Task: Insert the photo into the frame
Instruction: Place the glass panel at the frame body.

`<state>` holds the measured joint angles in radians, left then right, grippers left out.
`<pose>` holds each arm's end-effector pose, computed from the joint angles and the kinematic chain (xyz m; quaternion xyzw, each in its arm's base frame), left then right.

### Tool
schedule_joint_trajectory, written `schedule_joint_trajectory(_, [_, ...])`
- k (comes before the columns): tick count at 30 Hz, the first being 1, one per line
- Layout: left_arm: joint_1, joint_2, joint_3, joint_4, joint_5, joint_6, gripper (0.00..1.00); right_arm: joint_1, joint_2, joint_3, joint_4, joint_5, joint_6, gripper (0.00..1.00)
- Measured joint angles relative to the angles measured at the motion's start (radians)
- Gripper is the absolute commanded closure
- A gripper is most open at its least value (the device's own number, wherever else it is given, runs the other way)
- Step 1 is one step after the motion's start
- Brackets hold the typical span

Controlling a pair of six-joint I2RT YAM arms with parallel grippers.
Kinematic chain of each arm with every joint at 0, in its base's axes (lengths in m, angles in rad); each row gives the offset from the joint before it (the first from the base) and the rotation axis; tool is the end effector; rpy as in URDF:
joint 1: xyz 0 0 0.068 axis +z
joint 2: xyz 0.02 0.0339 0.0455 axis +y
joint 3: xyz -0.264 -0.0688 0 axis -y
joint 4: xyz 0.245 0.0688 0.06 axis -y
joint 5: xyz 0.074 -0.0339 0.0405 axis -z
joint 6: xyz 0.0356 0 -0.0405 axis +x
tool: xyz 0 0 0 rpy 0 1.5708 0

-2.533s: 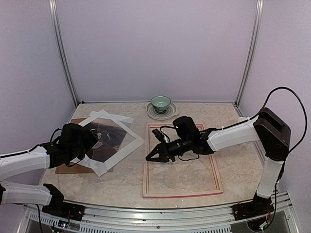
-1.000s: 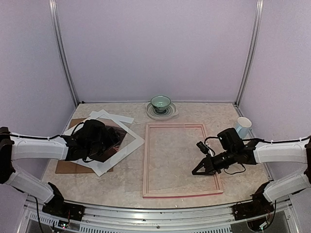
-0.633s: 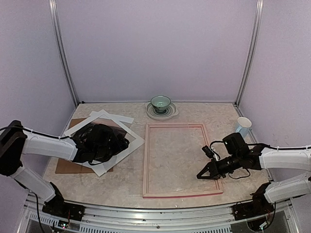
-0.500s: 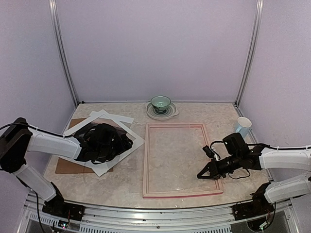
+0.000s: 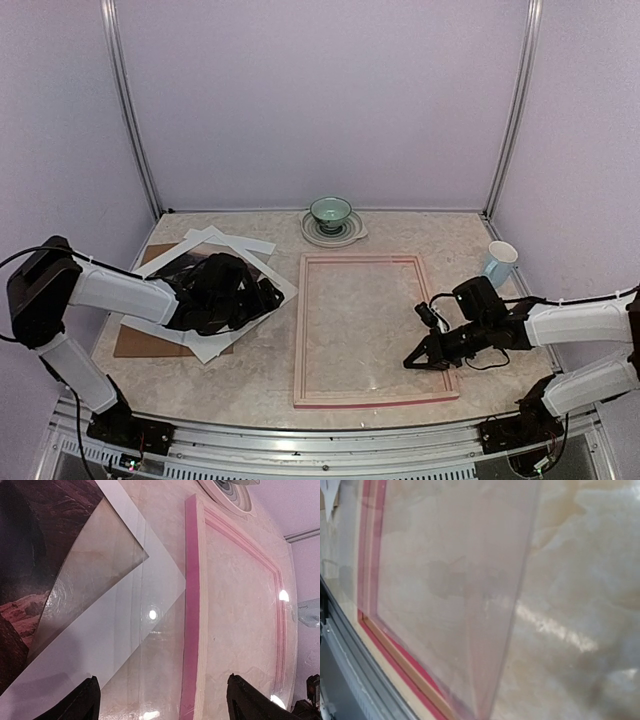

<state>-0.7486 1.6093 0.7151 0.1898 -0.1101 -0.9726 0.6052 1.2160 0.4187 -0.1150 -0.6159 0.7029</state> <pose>0.2325 -0.2106 0.1530 -0.1242 0.8980 -0.2852 0.3111 0.1573 0.1338 0.1462 -0.0539 0.9055 0.4151 0.0700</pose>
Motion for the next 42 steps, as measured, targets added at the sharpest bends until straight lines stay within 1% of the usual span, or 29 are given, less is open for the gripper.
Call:
schedule_joint_trajectory(3, [0.000, -0.001, -0.001, 0.022, 0.007, 0.004, 0.17, 0.000, 0.030, 0.000, 0.023, 0.000, -0.002, 1.00])
schedule_joint_trajectory(5, [0.000, -0.004, -0.002, 0.038, 0.015, 0.008, 0.18, 0.000, 0.052, 0.000, 0.041, -0.003, -0.003, 0.98])
schedule_joint_trajectory(7, [0.000, -0.008, -0.002, 0.051, 0.023, 0.009, 0.19, 0.000, 0.076, 0.000, 0.060, -0.007, -0.003, 0.93])
schedule_joint_trajectory(10, [0.000, -0.008, -0.002, 0.057, 0.029, 0.008, 0.19, -0.001, 0.108, 0.000, 0.076, -0.013, -0.008, 0.85])
schedule_joint_trajectory(15, [0.000, -0.007, -0.002, 0.057, 0.032, 0.008, 0.19, -0.001, 0.116, 0.000, 0.088, -0.020, -0.010, 0.71])
schedule_joint_trajectory(20, [0.000, -0.006, -0.002, 0.057, 0.032, 0.008, 0.19, -0.002, 0.120, 0.002, 0.095, -0.026, -0.015, 0.63])
schedule_joint_trajectory(27, [0.000, 0.002, -0.002, 0.051, 0.031, 0.006, 0.20, -0.002, 0.145, 0.011, 0.108, -0.027, -0.022, 0.56])
schedule_joint_trajectory(30, [0.000, 0.002, -0.002, 0.044, 0.031, 0.004, 0.20, -0.002, 0.161, 0.016, 0.121, -0.027, -0.021, 0.55])
schedule_joint_trajectory(34, [0.000, 0.002, -0.002, 0.040, 0.031, 0.005, 0.25, -0.002, 0.188, 0.024, 0.137, -0.027, -0.021, 0.54])
schedule_joint_trajectory(38, [0.000, 0.006, -0.002, 0.040, 0.032, 0.005, 0.30, -0.002, 0.203, 0.029, 0.151, -0.026, -0.021, 0.49])
schedule_joint_trajectory(42, [0.000, 0.024, -0.002, 0.034, 0.034, 0.006, 0.36, -0.002, 0.210, 0.029, 0.161, -0.019, -0.016, 0.48])
